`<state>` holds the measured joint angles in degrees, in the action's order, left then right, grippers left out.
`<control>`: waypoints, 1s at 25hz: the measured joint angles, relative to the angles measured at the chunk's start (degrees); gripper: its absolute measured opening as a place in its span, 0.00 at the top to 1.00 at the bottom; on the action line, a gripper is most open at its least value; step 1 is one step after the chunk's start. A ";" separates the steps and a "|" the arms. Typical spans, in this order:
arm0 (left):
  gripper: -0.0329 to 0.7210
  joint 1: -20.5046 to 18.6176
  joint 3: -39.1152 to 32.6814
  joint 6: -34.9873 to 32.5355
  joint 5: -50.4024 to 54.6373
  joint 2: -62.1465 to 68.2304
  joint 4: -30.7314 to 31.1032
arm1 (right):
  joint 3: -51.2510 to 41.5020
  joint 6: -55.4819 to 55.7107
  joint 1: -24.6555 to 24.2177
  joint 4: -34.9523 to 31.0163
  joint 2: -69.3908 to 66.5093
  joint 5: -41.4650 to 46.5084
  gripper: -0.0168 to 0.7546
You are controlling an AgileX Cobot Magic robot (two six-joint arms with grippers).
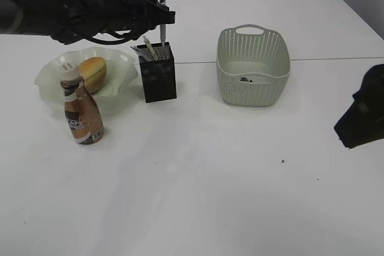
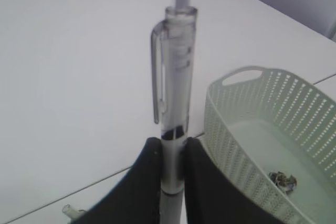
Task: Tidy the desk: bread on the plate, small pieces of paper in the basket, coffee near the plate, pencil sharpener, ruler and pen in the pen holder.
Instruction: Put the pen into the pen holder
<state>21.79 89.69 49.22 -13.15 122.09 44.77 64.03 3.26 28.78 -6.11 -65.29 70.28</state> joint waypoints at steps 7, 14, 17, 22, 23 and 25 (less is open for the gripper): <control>0.87 -1.15 0.33 0.00 0.46 1.95 0.82 | 0.00 0.11 0.00 0.00 0.00 -0.88 0.66; 0.87 -1.48 0.38 0.00 0.55 2.57 1.36 | 0.00 0.11 0.00 0.00 0.00 -1.96 0.67; 0.86 -1.48 0.38 0.00 0.55 2.57 1.36 | 0.00 0.11 0.00 -0.46 0.00 -1.96 0.67; 0.85 -1.48 0.38 0.00 0.55 2.57 1.58 | 0.00 0.11 0.00 -1.54 0.00 -2.08 0.67; 0.84 -1.48 0.38 0.00 0.55 2.57 1.58 | 0.00 0.11 0.00 -1.54 0.00 -2.08 0.67; 0.83 -1.48 0.38 0.00 0.55 2.57 1.58 | 0.00 0.11 0.00 -1.56 0.00 -2.08 0.67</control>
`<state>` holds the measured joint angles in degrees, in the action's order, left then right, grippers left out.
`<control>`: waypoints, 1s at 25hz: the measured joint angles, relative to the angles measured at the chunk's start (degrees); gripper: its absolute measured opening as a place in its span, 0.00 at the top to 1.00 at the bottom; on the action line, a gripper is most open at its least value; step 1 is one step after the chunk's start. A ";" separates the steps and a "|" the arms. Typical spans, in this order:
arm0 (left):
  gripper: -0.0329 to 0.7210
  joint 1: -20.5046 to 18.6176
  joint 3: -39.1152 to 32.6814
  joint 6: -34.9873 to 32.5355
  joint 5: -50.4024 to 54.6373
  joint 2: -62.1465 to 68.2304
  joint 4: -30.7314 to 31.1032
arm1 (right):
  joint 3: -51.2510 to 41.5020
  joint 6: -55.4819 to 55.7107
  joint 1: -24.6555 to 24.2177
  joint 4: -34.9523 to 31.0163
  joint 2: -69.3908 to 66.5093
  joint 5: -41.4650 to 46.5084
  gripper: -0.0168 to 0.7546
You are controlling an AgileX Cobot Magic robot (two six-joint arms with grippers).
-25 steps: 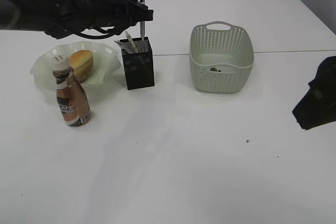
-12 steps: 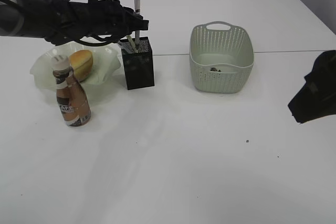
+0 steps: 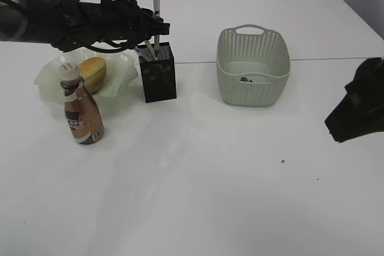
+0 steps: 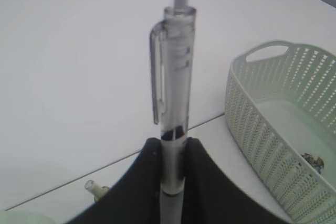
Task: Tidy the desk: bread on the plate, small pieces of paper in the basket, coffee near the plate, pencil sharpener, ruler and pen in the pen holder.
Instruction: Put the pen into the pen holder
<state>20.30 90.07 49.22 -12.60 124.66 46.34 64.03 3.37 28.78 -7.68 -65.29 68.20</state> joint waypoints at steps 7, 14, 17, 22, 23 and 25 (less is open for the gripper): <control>0.79 0.00 0.00 0.00 0.00 0.00 -2.04 | 0.00 0.00 0.00 -0.10 0.00 0.00 0.67; 0.68 0.00 0.00 0.00 0.00 0.00 -2.54 | 0.00 0.00 0.00 -0.12 0.00 0.00 0.67; 0.62 0.00 0.00 0.00 0.00 0.00 -2.66 | 0.00 0.00 0.00 -0.12 0.00 0.00 0.67; 0.61 0.00 0.00 0.00 0.58 -0.13 -2.75 | 0.00 0.00 0.00 -0.12 0.00 0.00 0.67; 0.61 0.00 0.00 0.00 0.97 -0.42 -2.75 | 0.00 0.00 0.00 -0.12 0.00 0.00 0.67; 0.61 0.00 0.00 0.00 1.87 -1.67 -2.62 | 0.00 0.00 0.00 -0.12 0.00 0.00 0.67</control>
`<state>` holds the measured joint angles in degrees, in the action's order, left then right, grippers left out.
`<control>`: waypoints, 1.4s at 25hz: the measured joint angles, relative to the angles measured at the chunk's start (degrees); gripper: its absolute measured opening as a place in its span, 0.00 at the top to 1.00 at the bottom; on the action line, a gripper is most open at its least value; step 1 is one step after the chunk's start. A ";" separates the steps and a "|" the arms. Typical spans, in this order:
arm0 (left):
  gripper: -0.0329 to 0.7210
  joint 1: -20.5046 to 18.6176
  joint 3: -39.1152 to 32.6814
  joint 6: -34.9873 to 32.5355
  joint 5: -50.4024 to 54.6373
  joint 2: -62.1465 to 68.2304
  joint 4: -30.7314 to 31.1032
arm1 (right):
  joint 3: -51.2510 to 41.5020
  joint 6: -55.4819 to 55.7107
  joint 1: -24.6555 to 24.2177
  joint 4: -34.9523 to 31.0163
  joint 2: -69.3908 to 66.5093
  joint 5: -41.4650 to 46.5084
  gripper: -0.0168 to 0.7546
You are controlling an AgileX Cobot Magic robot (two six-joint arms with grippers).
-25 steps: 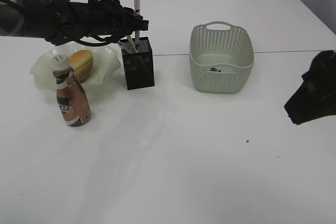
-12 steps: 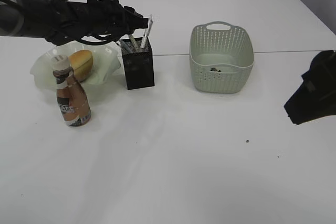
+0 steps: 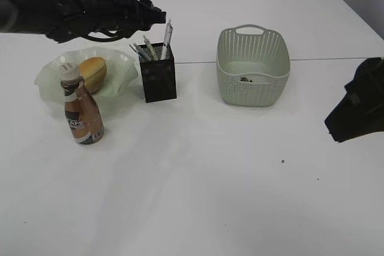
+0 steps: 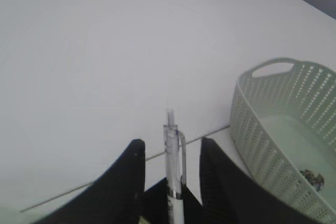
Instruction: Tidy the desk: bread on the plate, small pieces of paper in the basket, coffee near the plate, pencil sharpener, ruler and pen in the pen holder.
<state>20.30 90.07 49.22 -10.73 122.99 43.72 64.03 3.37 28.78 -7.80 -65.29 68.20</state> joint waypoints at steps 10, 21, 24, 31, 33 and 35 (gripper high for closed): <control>0.64 0.00 0.00 0.00 6.20 -9.77 5.91 | 0.00 -0.25 0.00 0.00 0.00 -0.89 0.67; 0.68 2.02 0.00 -5.69 24.91 -13.53 5.55 | 0.00 -1.01 0.00 0.00 0.00 -0.89 0.67; 0.68 3.99 0.00 -16.16 29.63 -13.53 -2.92 | 0.00 -1.01 0.00 0.00 0.00 -0.89 0.67; 0.68 7.25 0.00 -33.36 43.60 -13.53 -23.48 | 0.00 -1.13 0.00 0.00 0.00 -0.89 0.67; 0.68 7.91 0.00 -36.20 48.20 -13.53 -28.27 | 0.00 -1.13 0.00 0.00 0.00 -0.89 0.67; 0.68 8.41 0.92 -39.25 54.00 -13.53 -32.29 | 0.00 -1.13 0.00 0.00 0.00 -0.89 0.67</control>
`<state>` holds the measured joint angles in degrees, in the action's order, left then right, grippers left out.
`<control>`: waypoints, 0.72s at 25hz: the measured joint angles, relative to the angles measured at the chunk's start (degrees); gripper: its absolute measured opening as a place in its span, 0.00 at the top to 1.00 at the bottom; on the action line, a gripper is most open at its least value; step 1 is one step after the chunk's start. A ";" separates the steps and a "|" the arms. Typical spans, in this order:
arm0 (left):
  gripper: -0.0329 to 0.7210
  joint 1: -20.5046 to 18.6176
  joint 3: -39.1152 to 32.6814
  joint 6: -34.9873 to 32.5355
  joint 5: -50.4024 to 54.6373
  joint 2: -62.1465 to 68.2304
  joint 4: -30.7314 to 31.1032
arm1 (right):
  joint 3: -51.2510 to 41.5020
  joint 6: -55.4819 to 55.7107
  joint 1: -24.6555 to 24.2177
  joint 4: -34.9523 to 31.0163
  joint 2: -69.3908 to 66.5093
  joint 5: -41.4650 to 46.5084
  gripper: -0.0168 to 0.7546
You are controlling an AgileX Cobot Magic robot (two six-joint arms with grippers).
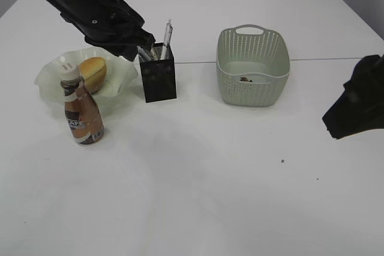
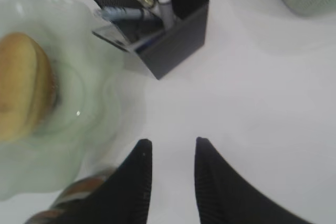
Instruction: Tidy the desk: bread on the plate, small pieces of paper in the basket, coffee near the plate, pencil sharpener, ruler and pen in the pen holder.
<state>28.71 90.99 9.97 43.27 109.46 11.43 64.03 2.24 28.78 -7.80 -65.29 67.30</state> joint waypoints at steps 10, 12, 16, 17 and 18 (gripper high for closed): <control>0.68 1.44 9.10 -4.97 18.35 -6.07 -7.27 | 0.00 6.48 0.00 0.14 0.00 3.10 0.67; 0.68 1.44 9.43 -5.01 22.39 -7.59 -7.27 | 0.00 8.92 0.00 1.00 0.00 3.65 0.65; 0.68 1.52 9.43 -5.10 27.36 -10.52 -7.53 | 0.00 12.15 0.00 2.45 0.00 3.85 0.51; 0.67 1.52 9.43 -5.10 27.66 -11.40 -7.76 | 0.00 12.73 0.00 2.56 0.00 3.85 0.48; 0.67 1.52 9.43 -5.10 27.79 -12.31 -8.26 | 0.00 13.23 0.00 2.56 0.00 3.85 0.44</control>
<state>30.23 100.41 4.87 71.06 97.15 3.17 64.03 15.47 28.78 -5.23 -65.29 71.15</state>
